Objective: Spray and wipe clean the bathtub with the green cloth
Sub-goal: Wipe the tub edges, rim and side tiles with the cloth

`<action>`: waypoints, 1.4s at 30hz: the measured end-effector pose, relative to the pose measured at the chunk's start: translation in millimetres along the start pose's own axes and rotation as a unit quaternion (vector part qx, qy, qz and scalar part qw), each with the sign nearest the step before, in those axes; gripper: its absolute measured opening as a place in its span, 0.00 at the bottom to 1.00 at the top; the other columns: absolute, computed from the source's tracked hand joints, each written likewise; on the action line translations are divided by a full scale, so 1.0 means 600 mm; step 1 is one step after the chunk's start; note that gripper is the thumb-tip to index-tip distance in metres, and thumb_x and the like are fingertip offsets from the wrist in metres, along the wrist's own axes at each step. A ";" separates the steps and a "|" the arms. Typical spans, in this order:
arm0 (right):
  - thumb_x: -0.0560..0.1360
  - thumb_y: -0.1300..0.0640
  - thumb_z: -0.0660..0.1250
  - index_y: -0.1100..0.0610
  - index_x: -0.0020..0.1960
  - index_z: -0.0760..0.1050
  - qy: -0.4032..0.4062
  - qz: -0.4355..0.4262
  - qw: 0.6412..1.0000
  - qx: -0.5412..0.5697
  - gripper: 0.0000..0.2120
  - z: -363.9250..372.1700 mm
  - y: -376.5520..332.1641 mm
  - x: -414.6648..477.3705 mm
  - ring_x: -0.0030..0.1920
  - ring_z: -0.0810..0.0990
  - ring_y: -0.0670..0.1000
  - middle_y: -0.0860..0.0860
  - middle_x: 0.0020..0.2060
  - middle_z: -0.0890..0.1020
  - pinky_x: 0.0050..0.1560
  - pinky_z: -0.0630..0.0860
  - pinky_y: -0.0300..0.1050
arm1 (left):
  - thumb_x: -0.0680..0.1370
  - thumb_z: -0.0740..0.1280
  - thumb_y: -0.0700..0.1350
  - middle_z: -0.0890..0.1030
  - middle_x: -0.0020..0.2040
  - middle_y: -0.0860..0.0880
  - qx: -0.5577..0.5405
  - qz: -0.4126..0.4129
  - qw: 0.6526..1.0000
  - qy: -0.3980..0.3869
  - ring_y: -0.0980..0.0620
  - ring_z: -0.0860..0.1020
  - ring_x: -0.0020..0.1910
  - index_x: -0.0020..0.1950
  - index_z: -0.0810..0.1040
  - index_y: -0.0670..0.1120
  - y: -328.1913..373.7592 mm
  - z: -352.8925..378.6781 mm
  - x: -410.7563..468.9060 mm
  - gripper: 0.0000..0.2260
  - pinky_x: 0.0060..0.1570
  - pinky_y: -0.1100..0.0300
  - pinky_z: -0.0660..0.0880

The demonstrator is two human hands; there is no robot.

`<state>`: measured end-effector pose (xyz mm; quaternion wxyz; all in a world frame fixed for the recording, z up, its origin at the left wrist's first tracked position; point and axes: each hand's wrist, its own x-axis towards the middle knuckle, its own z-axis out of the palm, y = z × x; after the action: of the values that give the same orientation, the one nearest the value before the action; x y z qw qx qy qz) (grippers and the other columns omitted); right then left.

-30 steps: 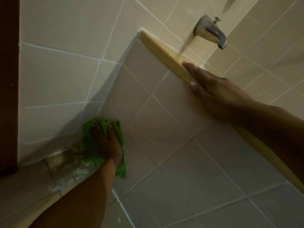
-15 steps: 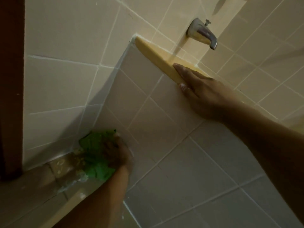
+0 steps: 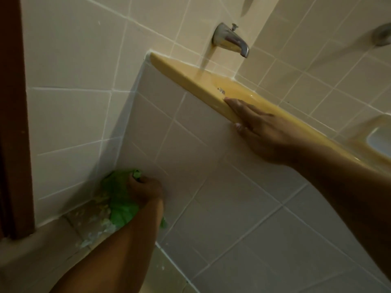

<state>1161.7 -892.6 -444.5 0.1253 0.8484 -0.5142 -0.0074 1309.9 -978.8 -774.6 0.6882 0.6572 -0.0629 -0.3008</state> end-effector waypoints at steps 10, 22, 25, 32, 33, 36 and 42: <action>0.85 0.43 0.50 0.35 0.81 0.37 0.000 0.023 1.000 -0.019 0.29 0.004 0.029 -0.092 0.76 0.66 0.56 0.38 0.82 0.47 0.73 0.68 0.59 | 0.82 0.60 0.34 0.80 0.60 0.31 -0.035 0.081 0.995 -0.040 0.32 0.79 0.57 0.65 0.76 0.35 0.067 -0.025 -0.156 0.13 0.58 0.45 0.71; 0.78 0.57 0.72 0.46 0.80 0.61 0.182 0.043 0.957 0.223 0.36 0.126 -0.008 -0.314 0.80 0.56 0.41 0.39 0.80 0.58 0.78 0.59 0.44 | 0.85 0.64 0.42 0.84 0.53 0.44 0.067 0.176 0.869 -0.458 0.43 0.81 0.49 0.54 0.77 0.55 0.290 -0.156 -0.278 0.07 0.53 0.43 0.80; 0.74 0.53 0.77 0.38 0.81 0.52 0.117 0.086 0.922 0.359 0.46 0.131 0.000 -0.357 0.77 0.57 0.35 0.34 0.78 0.57 0.76 0.59 0.35 | 0.84 0.64 0.38 0.85 0.45 0.51 0.130 0.232 0.758 -0.596 0.49 0.81 0.43 0.52 0.77 0.52 0.347 -0.171 -0.324 0.09 0.45 0.53 0.79; 0.75 0.57 0.77 0.53 0.63 0.81 0.016 0.127 0.830 0.544 0.17 0.108 0.037 -0.484 0.58 0.84 0.46 0.46 0.58 0.85 0.60 0.81 0.47 | 0.82 0.64 0.32 0.84 0.42 0.57 0.197 0.293 0.554 -0.754 0.65 0.79 0.45 0.50 0.80 0.49 0.347 -0.197 -0.470 0.12 0.47 0.69 0.74; 0.77 0.58 0.75 0.58 0.63 0.81 0.015 0.131 0.811 0.570 0.15 0.114 0.042 -0.504 0.58 0.85 0.50 0.51 0.57 0.86 0.61 0.81 0.52 | 0.82 0.64 0.33 0.84 0.42 0.58 0.196 0.301 0.544 -0.758 0.65 0.79 0.44 0.50 0.81 0.49 0.339 -0.196 -0.484 0.13 0.47 0.69 0.74; 0.78 0.55 0.73 0.60 0.65 0.78 0.017 0.173 0.786 0.594 0.17 0.128 0.048 -0.559 0.61 0.83 0.55 0.55 0.60 0.84 0.63 0.79 0.61 | 0.82 0.64 0.32 0.84 0.42 0.62 0.168 0.317 0.523 -0.773 0.68 0.79 0.44 0.49 0.82 0.51 0.319 -0.195 -0.521 0.14 0.47 0.72 0.74; 0.80 0.54 0.69 0.56 0.56 0.84 0.057 0.294 0.891 0.342 0.08 0.115 0.080 -0.655 0.50 0.85 0.50 0.52 0.50 0.86 0.51 0.82 0.54 | 0.75 0.66 0.41 0.85 0.45 0.61 0.097 0.335 0.489 -0.800 0.65 0.80 0.48 0.45 0.84 0.64 0.286 -0.193 -0.590 0.15 0.52 0.69 0.73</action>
<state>925.2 -583.9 -546.4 -0.1471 0.6477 -0.7029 0.2546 1135.5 -710.2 -518.3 0.3233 0.1266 -0.8303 -0.4359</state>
